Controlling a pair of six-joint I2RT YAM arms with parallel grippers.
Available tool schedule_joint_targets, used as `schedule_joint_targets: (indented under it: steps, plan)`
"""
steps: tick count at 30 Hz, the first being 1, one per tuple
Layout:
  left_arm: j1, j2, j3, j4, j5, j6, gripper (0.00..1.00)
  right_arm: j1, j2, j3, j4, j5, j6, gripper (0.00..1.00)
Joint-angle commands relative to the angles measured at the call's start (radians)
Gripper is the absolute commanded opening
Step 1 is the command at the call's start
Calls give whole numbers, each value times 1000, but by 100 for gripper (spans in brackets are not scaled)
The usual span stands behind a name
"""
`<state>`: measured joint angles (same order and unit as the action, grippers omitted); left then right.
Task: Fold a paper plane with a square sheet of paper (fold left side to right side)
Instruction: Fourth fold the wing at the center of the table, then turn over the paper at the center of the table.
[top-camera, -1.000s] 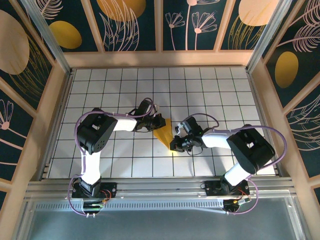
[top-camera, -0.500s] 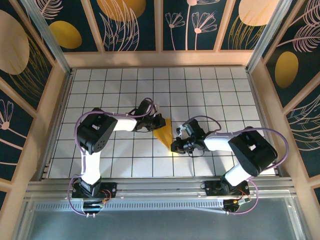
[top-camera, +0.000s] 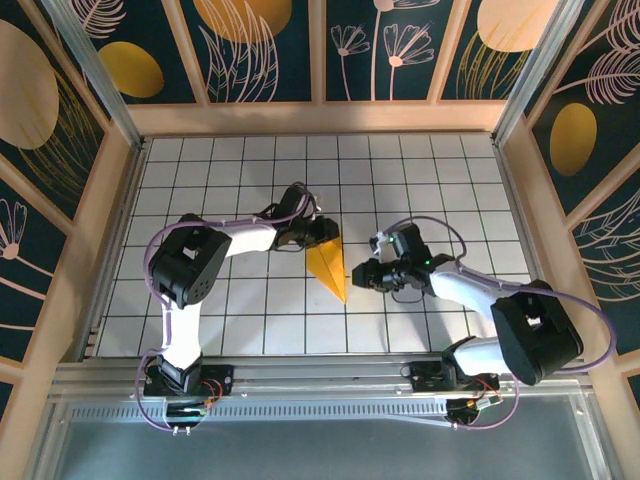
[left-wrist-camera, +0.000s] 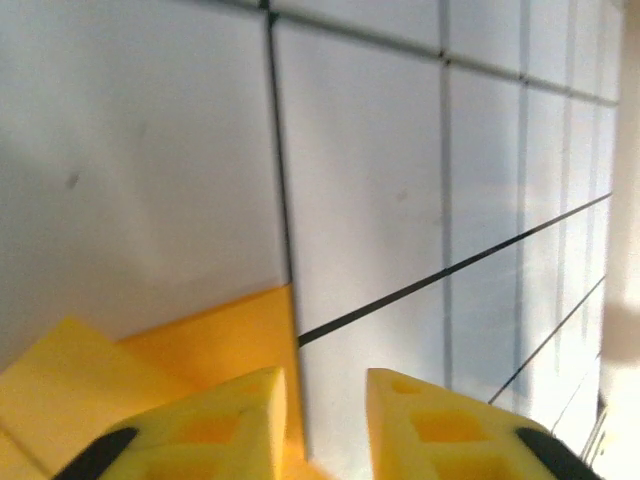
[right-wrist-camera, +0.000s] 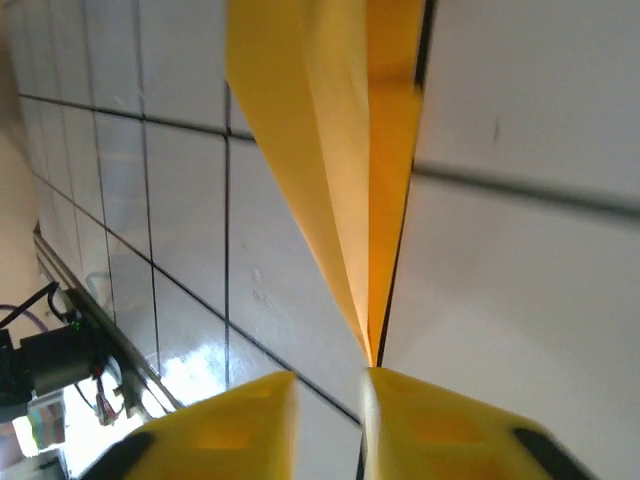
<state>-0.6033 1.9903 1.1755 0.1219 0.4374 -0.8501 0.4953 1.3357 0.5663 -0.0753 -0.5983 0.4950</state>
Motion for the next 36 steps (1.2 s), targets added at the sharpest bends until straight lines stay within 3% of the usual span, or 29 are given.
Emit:
schedule_joint_targets:
  steps: [1, 8, 18, 24, 30, 36]
  plan:
    - [37, -86, 26, -50, -27, 31, 32, -17, 12, 37, 47, 33, -75, 39]
    - [97, -259, -138, -29, -125, 32, 38, -13, 156, 86, 203, 14, -101, 47]
    - [109, -424, -367, 35, -172, -6, 42, 17, 341, 156, 315, -32, -102, 42]
    - [120, -454, -379, 36, -169, -7, 46, 22, 395, 173, 362, -52, -73, 31]
    - [137, -505, -385, 67, -148, -15, 50, 21, 388, 193, 342, -45, -80, 2]
    - [155, -633, -420, 129, -140, -4, 62, 3, 269, 215, 300, -21, -119, 0]
